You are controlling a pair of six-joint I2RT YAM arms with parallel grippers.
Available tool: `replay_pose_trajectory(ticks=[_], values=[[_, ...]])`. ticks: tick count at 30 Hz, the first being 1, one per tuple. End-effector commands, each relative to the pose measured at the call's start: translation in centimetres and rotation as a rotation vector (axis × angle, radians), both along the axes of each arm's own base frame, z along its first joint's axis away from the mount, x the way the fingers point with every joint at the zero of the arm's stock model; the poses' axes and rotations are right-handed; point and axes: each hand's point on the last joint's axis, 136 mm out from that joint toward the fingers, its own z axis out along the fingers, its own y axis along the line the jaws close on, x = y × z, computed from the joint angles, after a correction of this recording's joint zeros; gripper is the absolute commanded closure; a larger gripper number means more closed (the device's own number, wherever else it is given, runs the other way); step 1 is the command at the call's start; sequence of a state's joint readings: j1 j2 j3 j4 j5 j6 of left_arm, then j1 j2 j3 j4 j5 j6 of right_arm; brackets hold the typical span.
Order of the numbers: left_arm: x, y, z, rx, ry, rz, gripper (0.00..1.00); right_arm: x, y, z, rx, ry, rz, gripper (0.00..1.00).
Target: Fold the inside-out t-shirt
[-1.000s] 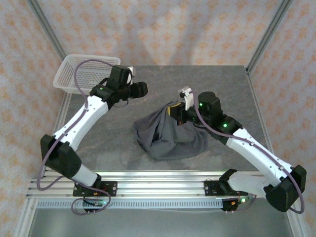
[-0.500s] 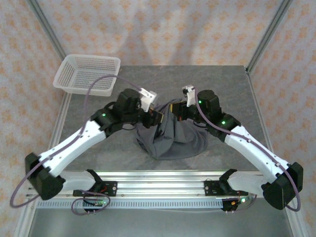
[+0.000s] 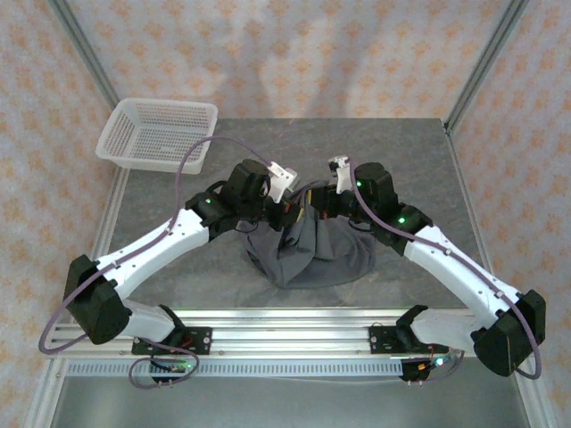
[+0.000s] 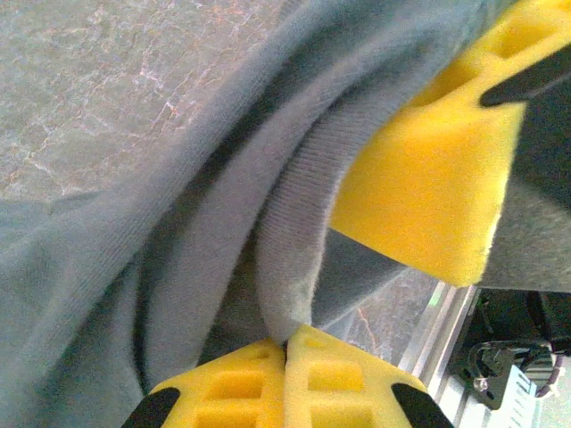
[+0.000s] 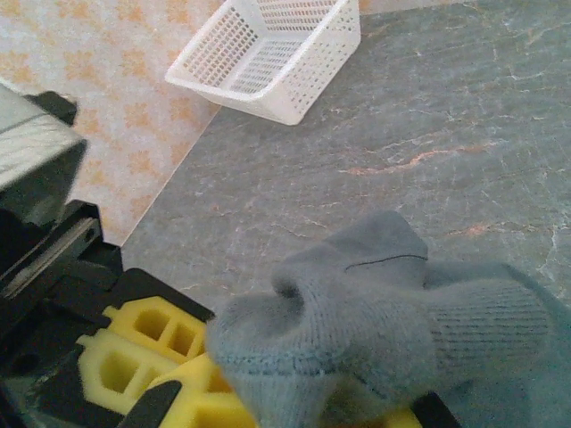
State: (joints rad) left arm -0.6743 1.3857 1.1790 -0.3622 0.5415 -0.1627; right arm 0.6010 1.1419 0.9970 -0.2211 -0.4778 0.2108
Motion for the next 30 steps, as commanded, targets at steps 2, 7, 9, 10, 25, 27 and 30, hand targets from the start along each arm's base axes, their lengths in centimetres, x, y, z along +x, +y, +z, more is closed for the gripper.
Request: replay_pose_trajectory(ticks=[2,7,9,10,25,27,30], values=[[0.4,0.5,1.4,-0.003,-0.055,0.029,1.00,0.9,-0.4,1.9,0.023,-0.042,-0.047,1.00],[-0.5,-0.2,3.9,-0.099,-0.053,-0.007,1.00,1.8,-2.1,0.9,-0.046,-0.051,-0.140,1.00],[-1.4,-0.7,6.4,-0.184,-0.063,-0.042,1.00,2.8,-3.7,-0.3,-0.114,-0.046,-0.234,0.97],[-1.7,-0.8,8.0,-0.225,-0.072,-0.051,1.00,3.2,-4.7,-1.2,-0.167,-0.034,-0.284,0.94],[-1.3,0.1,12.9,-0.337,-0.127,0.036,1.00,-3.8,-4.8,0.2,0.143,-0.039,-0.247,0.55],[-0.9,0.1,12.9,-0.335,-0.128,0.050,1.00,-5.8,-2.9,0.9,0.205,-0.097,-0.130,0.54],[-0.6,0.1,12.9,-0.329,-0.126,0.064,1.00,-7.3,-0.5,-0.1,0.192,-0.093,-0.006,0.47]])
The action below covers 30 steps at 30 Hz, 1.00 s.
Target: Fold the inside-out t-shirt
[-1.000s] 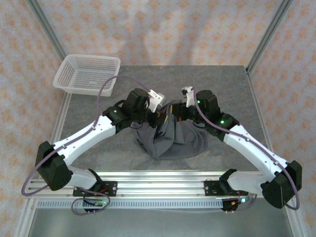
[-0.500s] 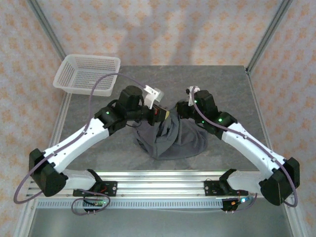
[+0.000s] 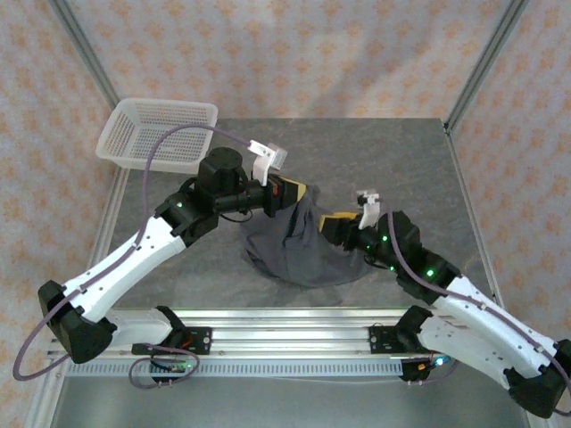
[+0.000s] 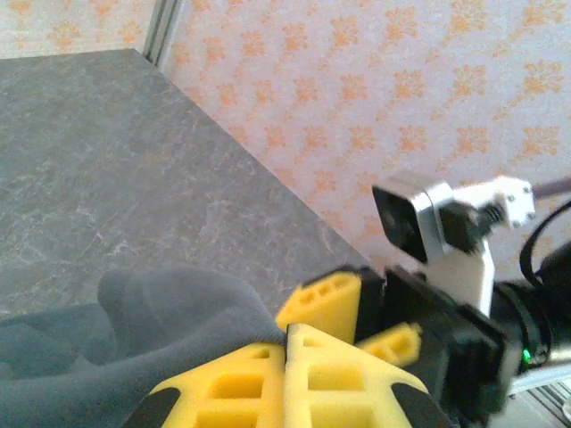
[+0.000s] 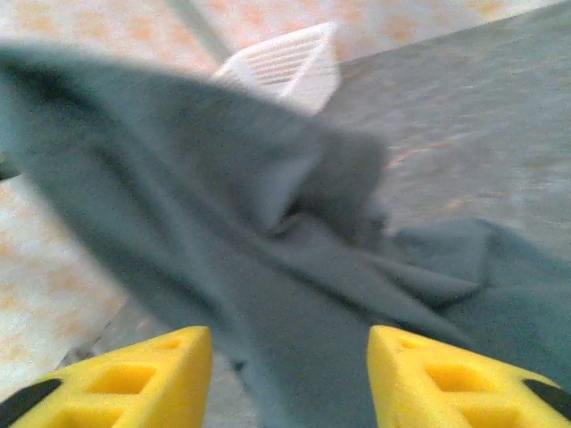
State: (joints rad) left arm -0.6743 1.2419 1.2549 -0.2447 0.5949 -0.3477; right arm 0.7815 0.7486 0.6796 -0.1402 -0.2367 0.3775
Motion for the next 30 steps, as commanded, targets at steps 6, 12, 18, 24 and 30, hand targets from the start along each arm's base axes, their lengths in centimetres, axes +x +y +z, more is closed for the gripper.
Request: replay_pose_trajectory(ticks=[6,12,18,24,30], values=[[1.0,0.3,1.2,-0.016,-0.014,0.051,1.00,2.8,3.0,-2.9,-0.132,-0.005,-0.003,0.45],[3.5,3.1,-0.5,0.026,0.023,0.217,1.00,1.4,5.6,-2.5,-0.084,0.015,0.152,0.91],[8.1,5.5,-5.4,0.039,0.153,0.334,1.00,-1.8,7.9,0.6,0.137,0.012,0.348,1.00],[7.6,7.2,-4.9,0.008,0.145,0.329,0.77,-0.3,5.9,1.6,0.178,-0.065,0.223,1.00],[3.2,7.8,-3.5,0.006,0.131,0.236,0.66,0.9,5.2,1.0,0.174,-0.050,0.178,1.00]])
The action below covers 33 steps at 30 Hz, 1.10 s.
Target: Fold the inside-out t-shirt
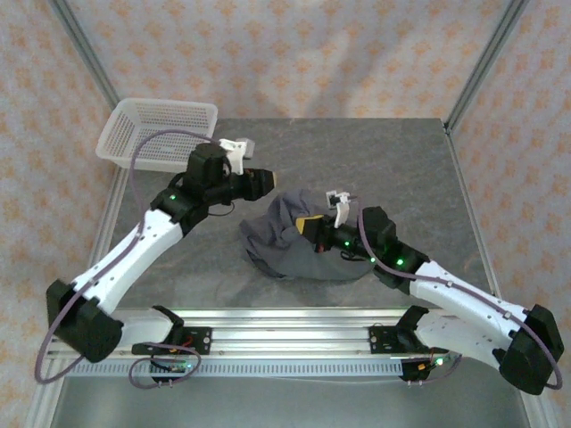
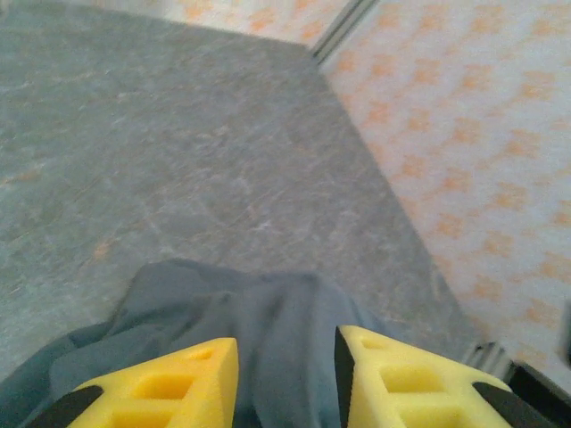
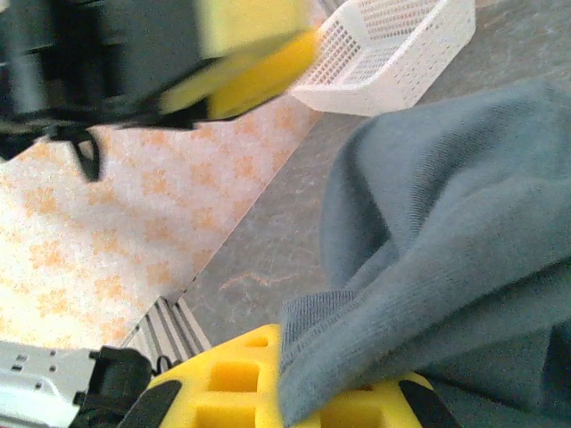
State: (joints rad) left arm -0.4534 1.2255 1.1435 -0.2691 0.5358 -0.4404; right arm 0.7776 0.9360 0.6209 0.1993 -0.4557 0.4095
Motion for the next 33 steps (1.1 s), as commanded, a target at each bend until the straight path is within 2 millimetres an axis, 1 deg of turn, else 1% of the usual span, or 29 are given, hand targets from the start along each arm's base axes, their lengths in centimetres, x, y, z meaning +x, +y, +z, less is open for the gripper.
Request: replay_pose_trajectory(ticks=[1,4,7,10,13,19,20,23,24,25,27,30,31,33], values=[[-3.2,0.1,1.4,-0.047,-0.008,-0.072,0.66,0.7,-0.2,1.5,0.054,-0.038,-0.030,1.00],[-4.2,-0.3,-0.3,-0.096,0.076,-0.076,0.72,1.1,-0.4,1.2,0.045,-0.031,-0.048,1.00],[-4.5,-1.2,-2.3,-0.093,0.126,-0.084,0.72,1.2,-0.2,0.9,0.033,-0.022,-0.040,1.00],[-4.1,-2.6,-3.7,-0.097,0.152,-0.106,0.70,1.3,0.2,0.9,0.029,-0.012,-0.025,1.00],[-3.5,-4.3,-4.2,-0.125,0.163,-0.139,0.67,1.2,0.5,0.5,0.013,0.000,-0.012,1.00],[-2.2,-5.7,-7.0,-0.138,0.245,-0.147,0.66,1.4,0.3,0.4,0.010,0.007,-0.027,1.00],[-2.1,-5.9,-7.3,-0.139,0.260,-0.153,0.68,1.5,0.2,0.4,0.013,0.006,-0.035,1.00],[-2.0,-6.1,-7.5,-0.150,0.275,-0.155,0.85,1.8,-0.2,0.4,0.013,0.006,-0.064,1.00],[-2.0,-6.0,-7.4,-0.148,0.269,-0.151,0.89,1.9,-0.4,0.3,0.015,0.004,-0.076,1.00],[-2.0,-5.8,-7.3,-0.136,0.263,-0.143,0.90,1.9,-0.5,0.4,0.019,0.003,-0.082,1.00],[-1.9,-5.0,-7.7,-0.083,0.260,-0.116,0.87,2.0,-0.7,0.4,0.020,0.005,-0.089,1.00],[-1.8,-3.0,-8.8,0.023,0.261,-0.032,0.69,2.0,-0.7,0.2,0.015,0.011,-0.087,1.00],[-1.6,-2.3,-9.2,0.053,0.261,-0.003,0.65,2.0,-0.6,0.2,0.014,0.012,-0.085,1.00],[-1.7,-2.4,-9.6,0.054,0.272,-0.006,0.60,2.0,-0.5,0.1,0.012,0.016,-0.081,1.00]])
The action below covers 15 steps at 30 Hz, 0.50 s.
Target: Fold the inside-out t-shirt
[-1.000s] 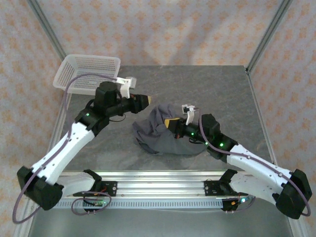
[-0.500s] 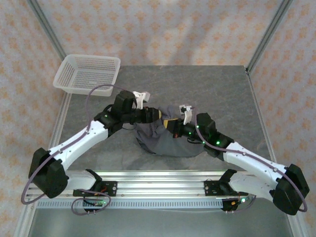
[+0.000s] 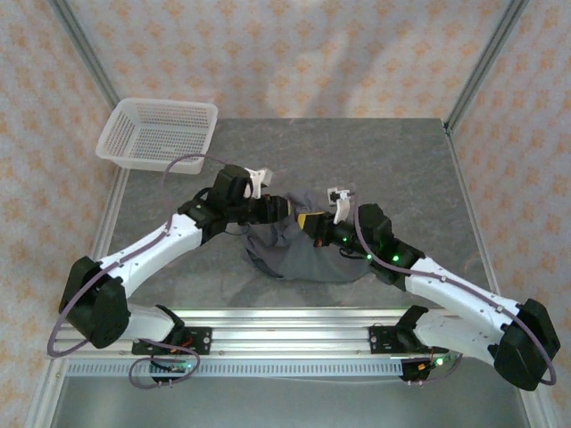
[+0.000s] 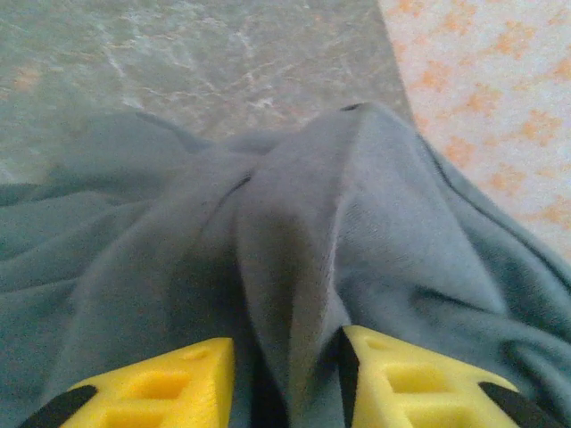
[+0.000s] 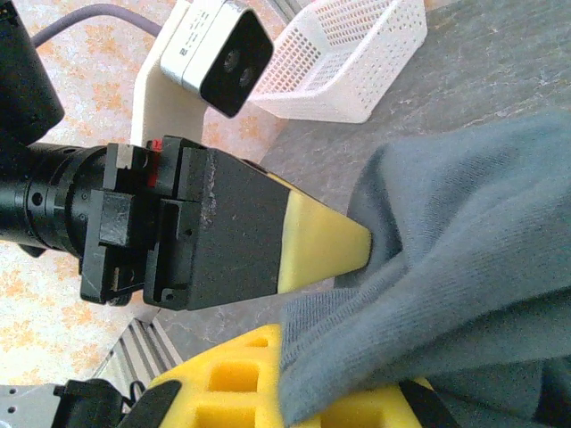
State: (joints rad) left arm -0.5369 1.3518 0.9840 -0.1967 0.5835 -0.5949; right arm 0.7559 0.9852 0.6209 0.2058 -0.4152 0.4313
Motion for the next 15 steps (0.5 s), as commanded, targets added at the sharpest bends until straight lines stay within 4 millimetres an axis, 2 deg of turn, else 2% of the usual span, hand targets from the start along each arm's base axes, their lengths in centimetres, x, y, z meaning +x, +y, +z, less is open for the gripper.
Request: replay_pose_trajectory(ticks=[1,5,9,12,15], values=[[0.1,0.6,0.7,0.033,-0.029,0.013,0.58,0.3,0.0,1.6,0.035,-0.029,-0.011,1.00],[-0.2,-2.1,2.0,-0.113,-0.032,-0.080,0.54,0.3,0.3,1.5,0.034,-0.019,0.005,1.00],[0.0,-2.7,2.9,-0.132,-0.064,-0.092,0.54,0.3,0.3,1.3,0.030,-0.010,0.002,1.00],[0.4,-2.3,2.0,-0.082,-0.038,-0.071,0.60,0.3,0.2,1.3,0.034,-0.009,-0.006,1.00],[0.5,-1.8,0.6,-0.033,-0.001,-0.049,0.60,0.4,0.1,1.6,0.037,-0.015,-0.012,1.00]])
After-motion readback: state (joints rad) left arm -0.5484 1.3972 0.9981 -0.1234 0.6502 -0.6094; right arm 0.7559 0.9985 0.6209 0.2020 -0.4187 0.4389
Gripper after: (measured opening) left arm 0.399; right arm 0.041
